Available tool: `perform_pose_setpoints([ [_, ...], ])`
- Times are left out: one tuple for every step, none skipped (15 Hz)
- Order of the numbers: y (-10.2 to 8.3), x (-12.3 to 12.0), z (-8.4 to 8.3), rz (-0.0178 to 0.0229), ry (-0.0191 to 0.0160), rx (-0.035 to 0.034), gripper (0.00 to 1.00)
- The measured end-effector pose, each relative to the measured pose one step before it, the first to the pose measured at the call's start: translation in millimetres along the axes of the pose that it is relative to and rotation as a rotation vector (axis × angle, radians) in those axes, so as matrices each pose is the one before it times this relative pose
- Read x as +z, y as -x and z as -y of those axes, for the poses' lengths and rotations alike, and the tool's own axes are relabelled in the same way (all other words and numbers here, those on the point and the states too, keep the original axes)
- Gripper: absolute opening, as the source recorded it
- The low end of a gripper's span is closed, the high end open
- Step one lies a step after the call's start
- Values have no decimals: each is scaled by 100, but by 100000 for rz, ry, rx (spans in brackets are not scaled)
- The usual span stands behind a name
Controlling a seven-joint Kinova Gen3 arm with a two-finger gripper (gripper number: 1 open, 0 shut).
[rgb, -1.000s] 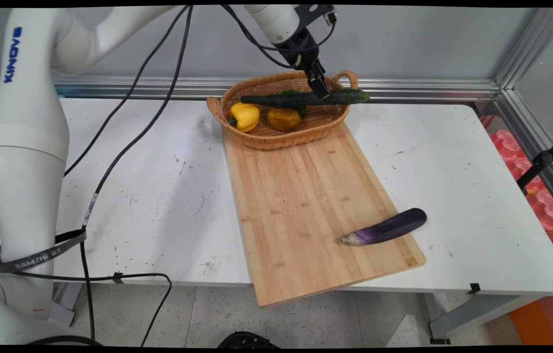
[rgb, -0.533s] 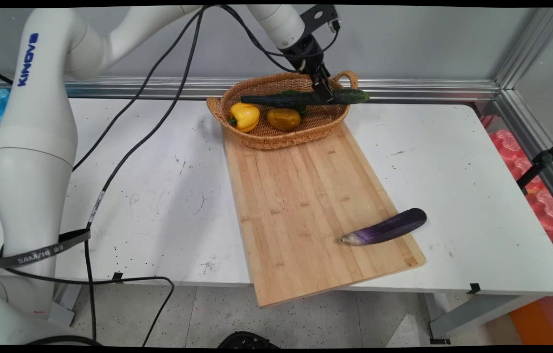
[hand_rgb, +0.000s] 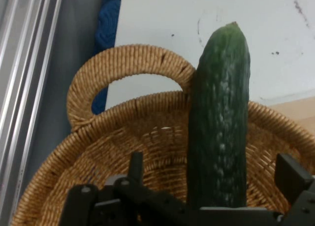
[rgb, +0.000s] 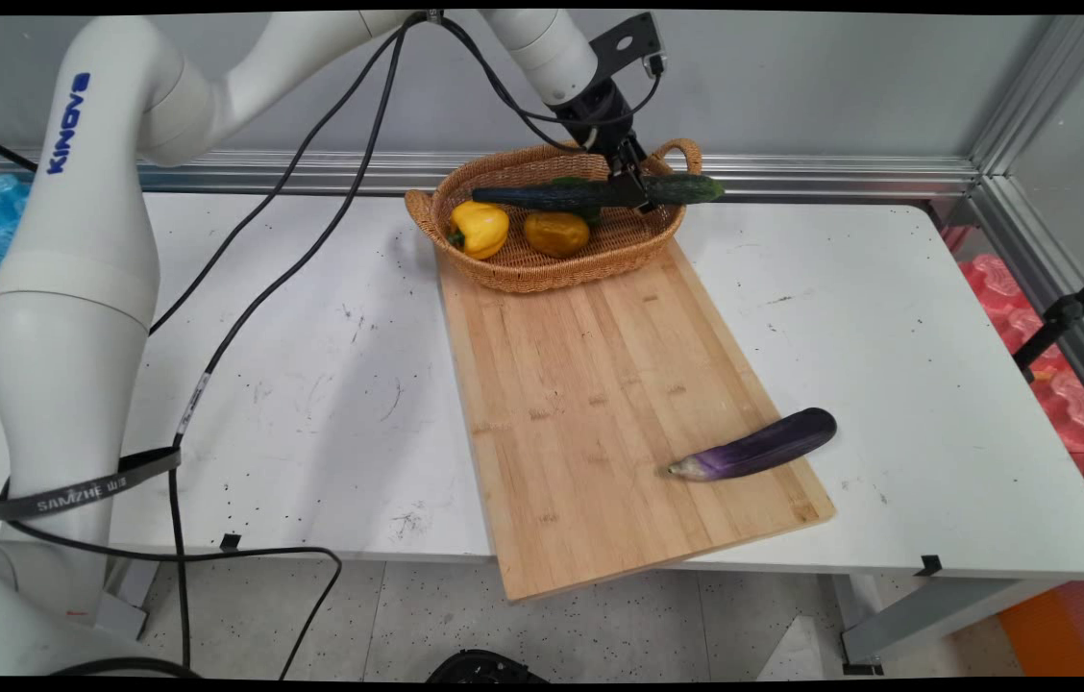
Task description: Pick up the cucumber from the vegetable basket, then place the picked object on the cutting board
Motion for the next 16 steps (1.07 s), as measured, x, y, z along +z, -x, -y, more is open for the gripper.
perform_pose_setpoints([
  [95, 90, 61, 263, 158, 483, 100],
  [66, 39, 48, 202, 81, 334, 100],
  [107, 30, 67, 363, 123, 521, 100],
  [81, 2, 49, 349, 114, 445, 100],
  [64, -13, 32, 296, 99, 383, 100],
  [33, -34, 19, 191, 44, 292, 100],
  [16, -68, 27, 170, 12, 362, 100],
  [13, -77, 24, 170, 20, 338, 0],
  [-20, -116, 30, 147, -12, 453, 0],
  [-36, -126, 29, 91, -17, 267, 0],
  [-80, -156, 14, 23, -9, 274, 0],
  [-99, -177, 7, 33, 9, 187, 0],
  [-92, -160, -18, 72, 64, 153, 0],
  [-127, -202, -12, 49, 9, 186, 0],
  [-136, -214, 1, 43, -50, 169, 0],
  [-210, -276, 14, 53, -149, 350, 0],
])
